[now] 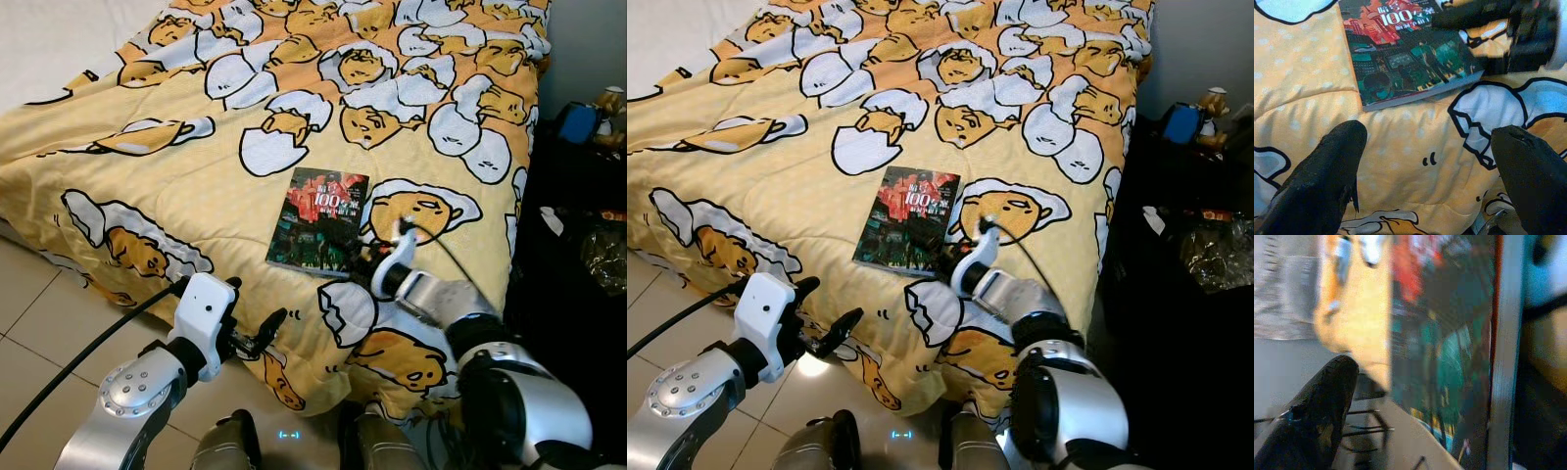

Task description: Clean up the room

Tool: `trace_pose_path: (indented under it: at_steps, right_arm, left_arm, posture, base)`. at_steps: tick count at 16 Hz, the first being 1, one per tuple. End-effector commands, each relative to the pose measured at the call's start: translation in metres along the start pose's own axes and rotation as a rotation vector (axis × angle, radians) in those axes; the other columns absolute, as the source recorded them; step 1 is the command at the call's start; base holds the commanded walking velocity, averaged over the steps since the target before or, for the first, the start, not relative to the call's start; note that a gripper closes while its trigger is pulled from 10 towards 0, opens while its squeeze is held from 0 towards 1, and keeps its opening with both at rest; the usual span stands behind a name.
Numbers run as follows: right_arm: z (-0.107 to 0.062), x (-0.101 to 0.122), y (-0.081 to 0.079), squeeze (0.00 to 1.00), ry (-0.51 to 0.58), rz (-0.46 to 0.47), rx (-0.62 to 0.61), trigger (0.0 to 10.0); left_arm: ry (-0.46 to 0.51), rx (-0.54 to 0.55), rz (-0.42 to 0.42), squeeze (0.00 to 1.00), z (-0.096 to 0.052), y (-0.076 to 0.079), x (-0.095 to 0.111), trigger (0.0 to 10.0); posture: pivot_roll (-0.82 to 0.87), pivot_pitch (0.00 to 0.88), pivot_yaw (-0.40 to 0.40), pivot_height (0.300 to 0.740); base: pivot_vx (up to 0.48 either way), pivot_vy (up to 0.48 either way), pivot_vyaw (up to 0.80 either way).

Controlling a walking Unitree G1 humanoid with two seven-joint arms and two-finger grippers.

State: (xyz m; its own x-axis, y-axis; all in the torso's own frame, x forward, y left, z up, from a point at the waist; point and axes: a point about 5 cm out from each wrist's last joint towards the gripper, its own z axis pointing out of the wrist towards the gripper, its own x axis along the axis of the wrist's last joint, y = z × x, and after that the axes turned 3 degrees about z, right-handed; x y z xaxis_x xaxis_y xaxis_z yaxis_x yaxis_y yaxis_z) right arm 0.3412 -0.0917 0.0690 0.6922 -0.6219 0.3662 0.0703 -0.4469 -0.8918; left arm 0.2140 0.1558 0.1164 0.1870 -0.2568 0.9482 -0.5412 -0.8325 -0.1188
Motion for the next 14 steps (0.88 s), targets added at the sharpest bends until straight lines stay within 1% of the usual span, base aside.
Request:
trace_pose_path:
  at_steps: [1, 2, 4, 5, 6, 7, 9, 14]
  right_arm:
    - [0.0, -0.005, 0.008, 0.0, -0.002, 0.001, -0.07, 10.0]
    - [0.001, -0.007, 0.01, 0.0, 0.009, 0.007, -0.102, 10.0]
    - [0.003, -0.01, 0.01, 0.0, 0.013, 0.025, -0.114, 10.0]
    - [0.006, -0.012, 0.008, 0.0, 0.034, 0.077, -0.11, 10.0]
    - [0.008, -0.012, 0.004, 0.0, 0.05, 0.113, -0.086, 4.1]
    - [0.009, -0.011, -0.001, 0.0, 0.058, 0.142, -0.046, 0.0]
    - [0.01, -0.009, -0.004, 0.0, 0.066, 0.159, -0.014, 0.0]
    - [0.009, -0.007, -0.002, 0.0, 0.074, 0.154, -0.021, 0.0]
  left_arm:
    - [-0.018, -0.011, -0.001, 0.0, 0.0, 0.001, -0.005, 10.0]
    - [-0.019, -0.012, -0.001, 0.0, 0.0, 0.001, -0.005, 10.0]
    - [-0.018, -0.012, -0.001, 0.0, 0.001, 0.002, -0.005, 10.0]
    - [-0.016, -0.006, -0.004, 0.0, 0.002, 0.002, -0.005, 10.0]
    - [-0.014, 0.001, -0.01, 0.0, 0.002, 0.002, -0.006, 10.0]
    - [-0.014, 0.005, -0.016, 0.0, 0.001, 0.004, -0.006, 10.0]
    - [-0.018, 0.005, -0.02, 0.0, 0.001, 0.005, -0.008, 10.0]
    - [-0.017, 0.008, -0.025, 0.0, 0.005, 0.003, -0.009, 10.0]
  posture:
    - [-0.1, 0.209, -0.029, 0.74]
    - [-0.1, 0.207, -0.027, 0.74]
    - [-0.09, 0.205, -0.031, 0.74]
    - [-0.09, 0.208, -0.038, 0.74]
    - [-0.09, 0.207, -0.039, 0.74]
    - [-0.09, 0.206, -0.039, 0.74]
    - [-0.09, 0.202, -0.037, 0.74]
    - [-0.1, 0.198, -0.027, 0.74]
  base:
    - [0.0, 0.0, 0.0]
    - [0.0, 0.0, 0.0]
    - [0.0, 0.0, 0.0]
    - [0.0, 0.0, 0.0]
    - [0.0, 0.0, 0.0]
    - [0.0, 0.0, 0.0]
    - [0.0, 0.0, 0.0]
    - [0.0, 0.0, 0.0]
